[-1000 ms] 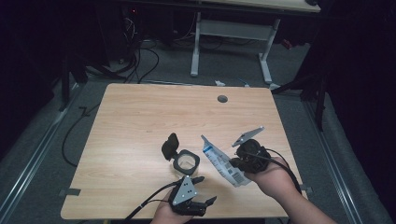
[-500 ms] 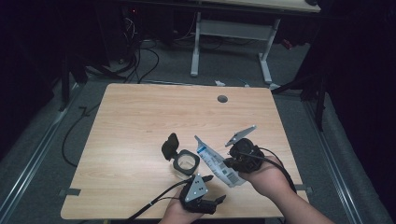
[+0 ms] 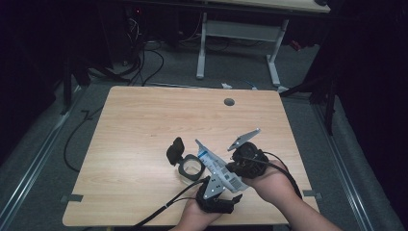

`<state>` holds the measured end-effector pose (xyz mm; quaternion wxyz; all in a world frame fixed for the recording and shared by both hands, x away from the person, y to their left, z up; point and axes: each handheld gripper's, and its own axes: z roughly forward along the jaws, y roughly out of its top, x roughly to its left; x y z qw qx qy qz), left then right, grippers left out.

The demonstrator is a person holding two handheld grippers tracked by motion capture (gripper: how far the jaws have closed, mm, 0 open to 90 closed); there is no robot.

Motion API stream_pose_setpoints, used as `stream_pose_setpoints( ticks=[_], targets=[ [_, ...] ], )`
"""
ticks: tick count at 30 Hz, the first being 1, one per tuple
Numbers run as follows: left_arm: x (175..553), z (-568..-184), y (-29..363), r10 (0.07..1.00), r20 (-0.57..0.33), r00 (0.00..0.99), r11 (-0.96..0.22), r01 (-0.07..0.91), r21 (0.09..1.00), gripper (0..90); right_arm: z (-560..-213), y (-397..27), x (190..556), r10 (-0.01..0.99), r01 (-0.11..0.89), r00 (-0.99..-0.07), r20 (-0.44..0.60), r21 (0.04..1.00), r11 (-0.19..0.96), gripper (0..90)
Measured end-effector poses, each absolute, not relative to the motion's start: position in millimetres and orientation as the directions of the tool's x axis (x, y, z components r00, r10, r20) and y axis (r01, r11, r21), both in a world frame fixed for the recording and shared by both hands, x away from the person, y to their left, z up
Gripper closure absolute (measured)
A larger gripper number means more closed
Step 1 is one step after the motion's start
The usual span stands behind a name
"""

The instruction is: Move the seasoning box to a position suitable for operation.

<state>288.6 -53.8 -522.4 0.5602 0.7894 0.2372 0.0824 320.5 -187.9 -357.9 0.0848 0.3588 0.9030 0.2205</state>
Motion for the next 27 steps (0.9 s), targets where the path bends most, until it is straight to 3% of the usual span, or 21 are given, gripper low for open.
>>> stream_pose_setpoints(
  ticks=[8, 27],
  targets=[
    [284.3, -518.5, -50.8, 0.469, -0.083, 0.879, -0.268, 0.231, 0.935, 44.9, -360.8, -187.7, 320.5, 0.679, 0.606, -0.734, 0.006, 0.458, 0.651, 90.0],
    [266.4, -510.8, -36.8, 0.480, -0.008, 0.877, -0.284, 0.163, 0.945, 50.8, -355.3, -183.8, 314.9, 0.668, 0.600, -0.744, 0.002, 0.442, 0.666, 90.0]
  ],
)
